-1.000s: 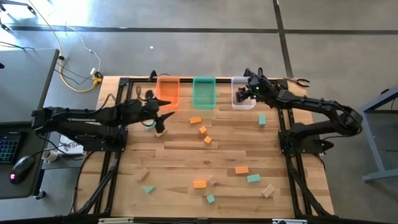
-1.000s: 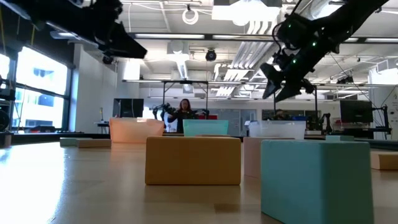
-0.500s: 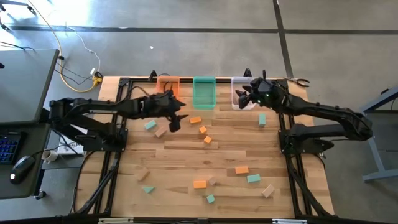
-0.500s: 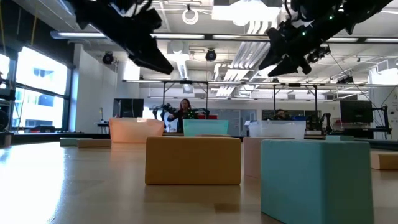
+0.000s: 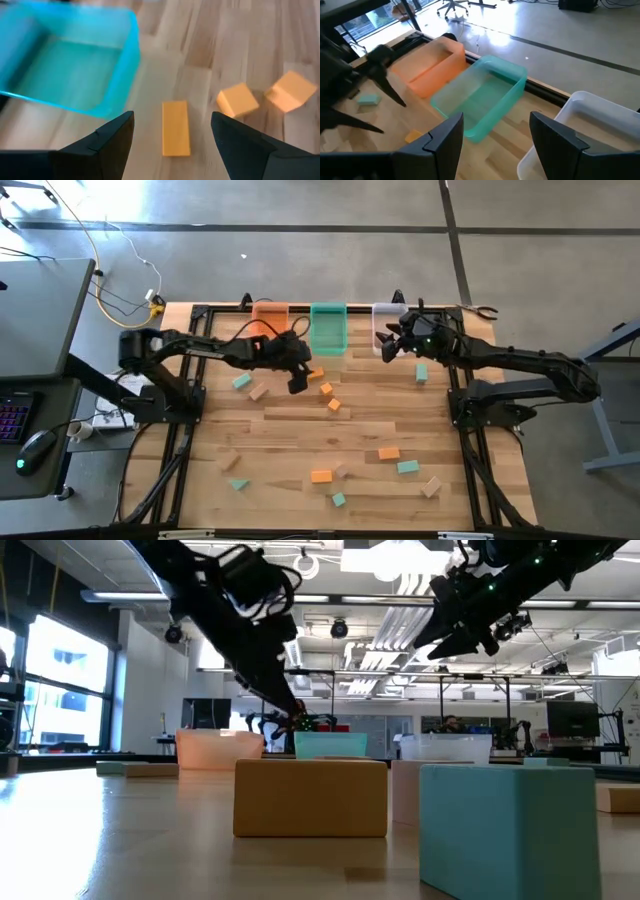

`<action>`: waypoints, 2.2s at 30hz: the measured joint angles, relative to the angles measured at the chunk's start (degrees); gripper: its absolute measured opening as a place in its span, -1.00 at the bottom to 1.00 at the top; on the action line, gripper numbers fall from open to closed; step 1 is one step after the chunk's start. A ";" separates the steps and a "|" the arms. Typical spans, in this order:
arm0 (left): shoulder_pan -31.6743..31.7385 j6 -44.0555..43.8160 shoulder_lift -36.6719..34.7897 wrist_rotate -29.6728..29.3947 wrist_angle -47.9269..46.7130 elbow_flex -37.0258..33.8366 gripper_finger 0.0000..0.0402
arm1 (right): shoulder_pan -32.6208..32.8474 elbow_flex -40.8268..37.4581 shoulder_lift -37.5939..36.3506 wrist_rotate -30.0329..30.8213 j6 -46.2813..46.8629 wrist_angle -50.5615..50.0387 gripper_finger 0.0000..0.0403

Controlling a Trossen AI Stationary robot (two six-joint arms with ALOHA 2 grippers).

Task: Sort & place blocks by color
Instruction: Put the orange block into the orange bin

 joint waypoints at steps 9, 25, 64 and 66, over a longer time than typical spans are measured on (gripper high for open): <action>0.00 -0.35 7.33 -0.04 1.52 0.00 0.27 | 0.61 0.00 0.00 -0.41 0.02 -0.27 0.07; 1.12 -1.36 14.61 0.92 6.31 0.20 0.27 | 0.61 0.00 0.00 -0.40 0.04 -2.04 0.07; 3.66 3.40 -4.22 8.55 -5.39 -0.09 -0.51 | 20.92 0.00 0.02 -10.96 12.72 -13.19 0.07; 4.03 4.00 -6.92 6.16 -8.42 -0.09 -0.51 | 22.75 0.00 0.02 -10.98 13.98 -14.65 0.07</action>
